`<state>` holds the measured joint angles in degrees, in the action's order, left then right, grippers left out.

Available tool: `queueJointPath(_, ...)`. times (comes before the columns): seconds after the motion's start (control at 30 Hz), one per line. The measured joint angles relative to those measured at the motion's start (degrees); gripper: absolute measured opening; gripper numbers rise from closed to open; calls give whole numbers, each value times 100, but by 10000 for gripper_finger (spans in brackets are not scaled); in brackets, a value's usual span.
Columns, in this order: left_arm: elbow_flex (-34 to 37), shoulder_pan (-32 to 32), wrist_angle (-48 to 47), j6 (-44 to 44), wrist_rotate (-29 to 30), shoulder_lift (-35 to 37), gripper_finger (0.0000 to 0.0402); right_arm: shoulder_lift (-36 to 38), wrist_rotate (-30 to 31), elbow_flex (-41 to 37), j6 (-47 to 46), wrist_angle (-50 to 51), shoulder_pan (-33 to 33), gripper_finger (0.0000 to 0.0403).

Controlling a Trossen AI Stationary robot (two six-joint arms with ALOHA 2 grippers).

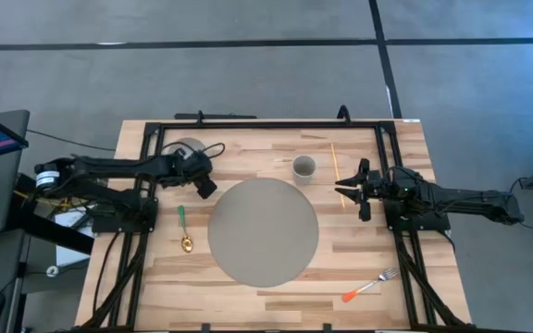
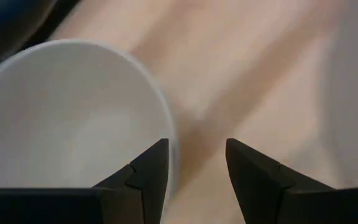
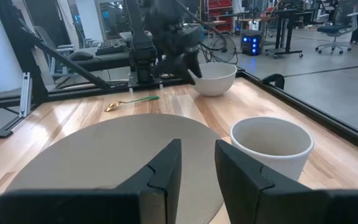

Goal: Pick & Place Utensil
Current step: Put the gray bowl on the gray table mat

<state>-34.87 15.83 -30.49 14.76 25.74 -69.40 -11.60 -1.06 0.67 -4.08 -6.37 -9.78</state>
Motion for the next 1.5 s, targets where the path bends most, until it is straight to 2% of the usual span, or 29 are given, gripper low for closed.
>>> queueJointPath(0.1,0,216,31,84,497,-248,161,0,0,0,0,0,0,91)
queueJointPath(0.43,2,566,97,-139,227,-374,156,0,0,0,0,0,0,91)
queueJointPath(0.53,2,539,108,-248,-121,-374,125,0,0,0,0,0,0,91)
queueJointPath(0.67,1,359,190,-262,-333,-374,40,-2,0,0,0,-1,0,91)
queueJointPath(0.73,-79,135,175,-245,-368,-374,13,-2,0,0,2,0,0,91)
queueJointPath(0.9,-793,-924,202,-335,-321,-374,10,-1,2,0,1,-2,-2,91)
queueJointPath(1.0,-1308,-1720,270,-808,-426,-372,10,-1,2,0,2,-2,-4,91)
queueJointPath(1.2,-1552,-2936,909,-1539,-1249,-374,10,-1,2,0,0,-7,-4,91)
queueJointPath(1.37,-1554,-3398,1761,-1987,-1853,-667,10,-1,4,0,-1,-101,-4,91)
queueJointPath(1.5,-1561,-3444,2364,-2346,-2507,-1437,10,0,4,0,-4,-565,-4,91)
